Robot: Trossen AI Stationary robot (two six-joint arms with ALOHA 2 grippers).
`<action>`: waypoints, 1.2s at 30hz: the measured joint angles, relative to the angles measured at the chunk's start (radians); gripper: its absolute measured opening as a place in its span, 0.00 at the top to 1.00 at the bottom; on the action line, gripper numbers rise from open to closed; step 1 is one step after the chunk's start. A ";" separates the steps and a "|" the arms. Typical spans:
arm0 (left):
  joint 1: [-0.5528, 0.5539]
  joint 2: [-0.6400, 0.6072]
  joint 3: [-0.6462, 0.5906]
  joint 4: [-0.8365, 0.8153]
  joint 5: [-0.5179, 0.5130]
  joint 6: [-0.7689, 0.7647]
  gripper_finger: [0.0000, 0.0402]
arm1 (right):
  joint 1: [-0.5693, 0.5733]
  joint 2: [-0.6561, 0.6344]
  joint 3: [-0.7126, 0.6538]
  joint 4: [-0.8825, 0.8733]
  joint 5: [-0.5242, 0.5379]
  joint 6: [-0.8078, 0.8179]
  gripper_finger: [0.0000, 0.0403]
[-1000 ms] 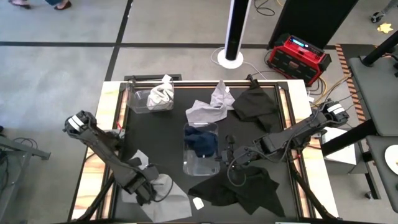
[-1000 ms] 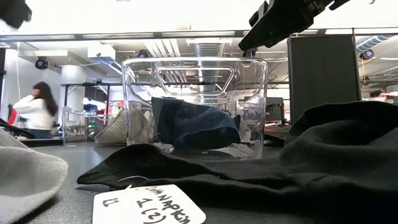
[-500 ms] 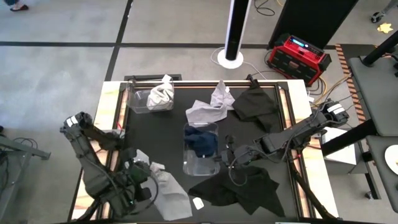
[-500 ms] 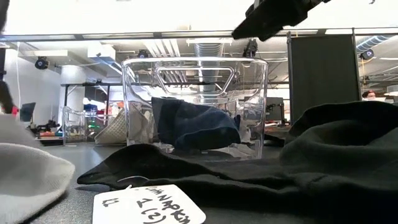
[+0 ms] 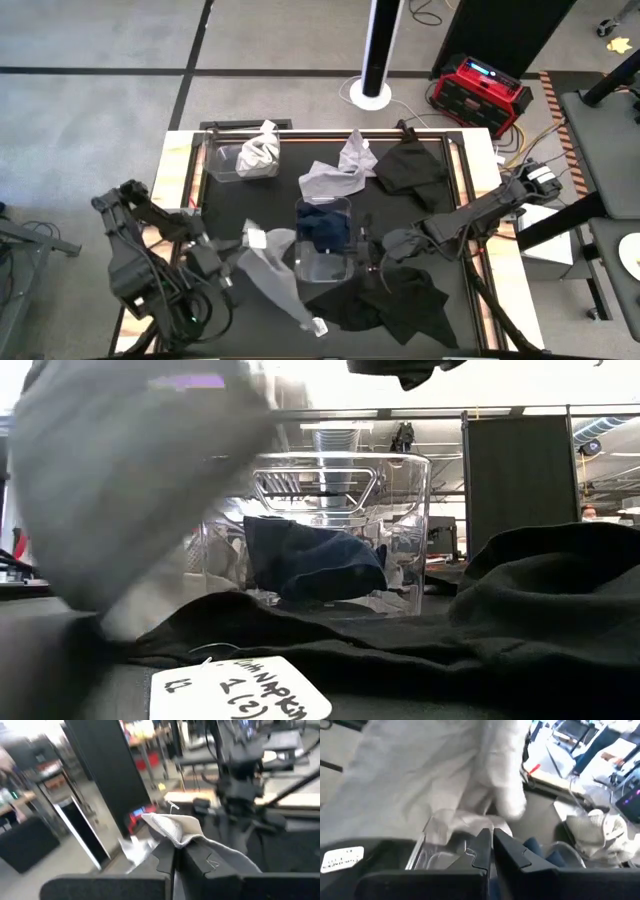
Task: Sort towels by color in basket
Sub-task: Put the bottom gray towel into the top transparent bin
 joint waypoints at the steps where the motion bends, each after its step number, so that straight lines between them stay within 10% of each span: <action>1: 0.002 0.000 0.016 0.001 -0.025 0.027 1.00 | 0.003 -0.003 0.000 0.014 0.000 -0.008 0.97; 12: 0.041 0.000 0.140 0.015 -0.193 0.211 1.00 | 0.017 -0.067 0.014 0.066 0.000 -0.030 0.93; 26: 0.078 0.000 0.160 0.021 -0.195 0.309 1.00 | -0.031 0.009 0.044 0.103 -0.009 0.148 0.34; 36: 0.078 0.001 0.162 0.024 -0.194 0.337 1.00 | -0.137 0.165 0.046 0.232 -0.175 0.260 0.25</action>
